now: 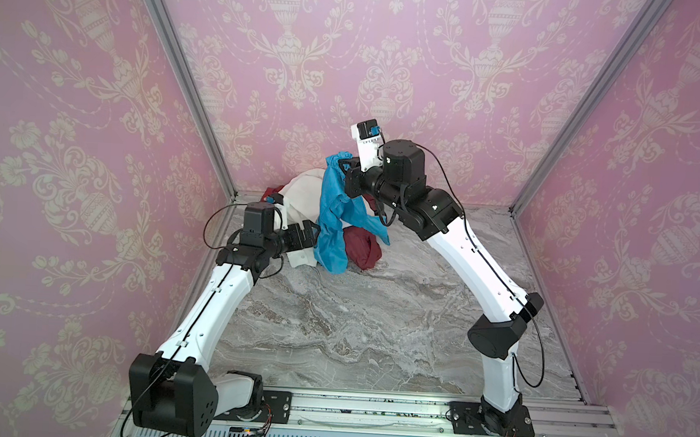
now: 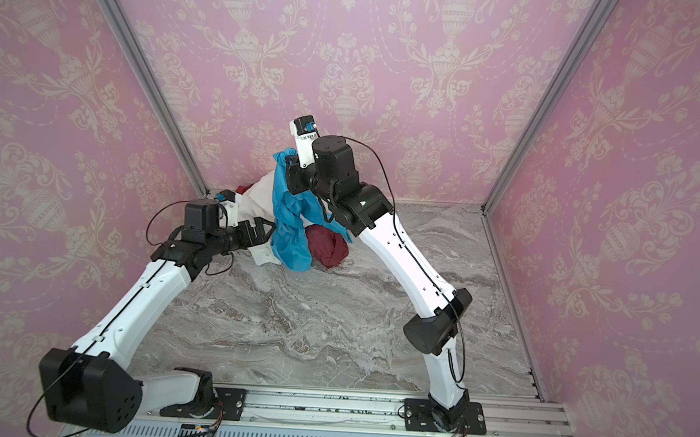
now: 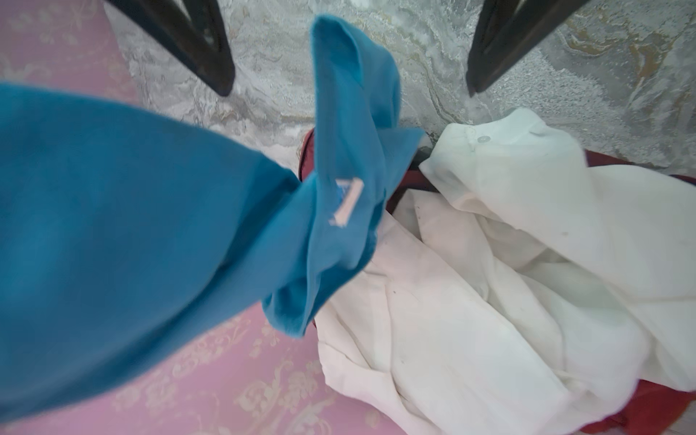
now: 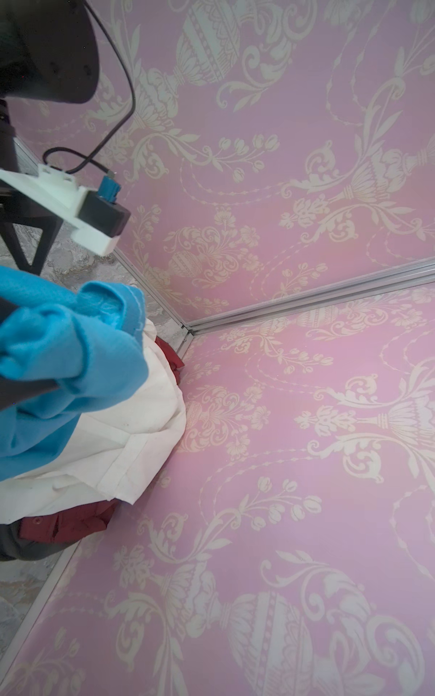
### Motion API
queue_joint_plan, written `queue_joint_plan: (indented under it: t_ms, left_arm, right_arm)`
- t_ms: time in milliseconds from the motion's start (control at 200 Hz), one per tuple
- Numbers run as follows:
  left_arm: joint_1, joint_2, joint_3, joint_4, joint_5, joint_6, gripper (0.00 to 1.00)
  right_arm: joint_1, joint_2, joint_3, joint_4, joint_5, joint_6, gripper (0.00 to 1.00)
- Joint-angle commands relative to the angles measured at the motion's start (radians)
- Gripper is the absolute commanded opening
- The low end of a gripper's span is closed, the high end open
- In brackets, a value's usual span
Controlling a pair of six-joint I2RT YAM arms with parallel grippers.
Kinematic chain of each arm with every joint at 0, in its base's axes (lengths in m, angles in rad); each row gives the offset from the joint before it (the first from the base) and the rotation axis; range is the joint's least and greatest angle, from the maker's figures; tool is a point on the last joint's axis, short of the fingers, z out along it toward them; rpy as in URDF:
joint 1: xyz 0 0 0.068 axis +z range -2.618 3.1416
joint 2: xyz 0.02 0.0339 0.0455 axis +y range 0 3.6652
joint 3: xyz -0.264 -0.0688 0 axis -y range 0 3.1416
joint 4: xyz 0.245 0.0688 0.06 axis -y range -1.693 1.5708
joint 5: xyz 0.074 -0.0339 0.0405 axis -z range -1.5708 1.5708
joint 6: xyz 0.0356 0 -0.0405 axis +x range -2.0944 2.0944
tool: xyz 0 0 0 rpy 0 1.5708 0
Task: Pick out a specific cloth from the pile
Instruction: 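Grasp the turquoise cloth with the right gripper and lift it, then carry the turquoise cloth away from the pile toward the open table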
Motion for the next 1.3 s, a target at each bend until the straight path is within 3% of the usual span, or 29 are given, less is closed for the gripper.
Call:
queue_joint_plan:
  t_ms: [0,130,280,325,370,395,425,465,485,710,951,1176,1296]
  left_arm:
    - [-0.071,-0.011,-0.069,0.125,-0.081,0.109,0.99]
    - [-0.112,0.066,-0.136,0.322,-0.162,0.113,0.99]
    - [-0.121,0.237,-0.098,0.526,-0.255,0.126,0.99]
    - [-0.127,0.285,-0.074,0.593,-0.254,0.117,0.95]
    - [-0.137,0.324,-0.033,0.628,-0.240,0.102,0.80]
    - [-0.145,0.342,-0.007,0.641,-0.233,0.089,0.65]
    - [-0.159,0.359,0.018,0.661,-0.219,0.077,0.46]
    - [-0.180,0.372,0.054,0.683,-0.191,0.068,0.11]
    - [-0.191,0.375,0.071,0.688,-0.179,0.066,0.00]
    - [-0.357,0.378,0.322,0.482,-0.097,0.075,0.00]
    - [-0.551,0.538,0.589,0.382,0.020,0.065,0.00]
    - [-0.666,0.702,0.715,0.391,0.071,0.053,0.00]
    - [-0.701,0.764,0.711,0.424,0.083,0.036,0.00]
  right_arm:
    - [-0.002,-0.058,-0.040,0.074,0.016,-0.016,0.00]
    - [-0.003,-0.121,-0.102,0.111,0.008,-0.014,0.00]
    - [-0.003,-0.219,-0.207,0.159,0.006,-0.006,0.00]
    - [-0.003,-0.251,-0.236,0.170,0.011,-0.009,0.00]
    - [-0.004,-0.280,-0.271,0.178,0.024,-0.017,0.00]
    - [-0.005,-0.296,-0.291,0.182,0.037,-0.024,0.00]
    - [-0.009,-0.313,-0.317,0.188,0.052,-0.030,0.00]
    - [-0.020,-0.333,-0.350,0.188,0.064,-0.030,0.00]
    - [-0.029,-0.342,-0.364,0.185,0.066,-0.026,0.00]
    - [-0.115,-0.501,-0.635,0.219,0.150,-0.004,0.00]
    - [-0.258,-0.668,-0.855,0.238,0.201,0.061,0.00]
    - [-0.382,-0.853,-1.051,0.202,0.252,0.123,0.00]
    - [-0.430,-0.957,-1.193,0.173,0.268,0.174,0.00]
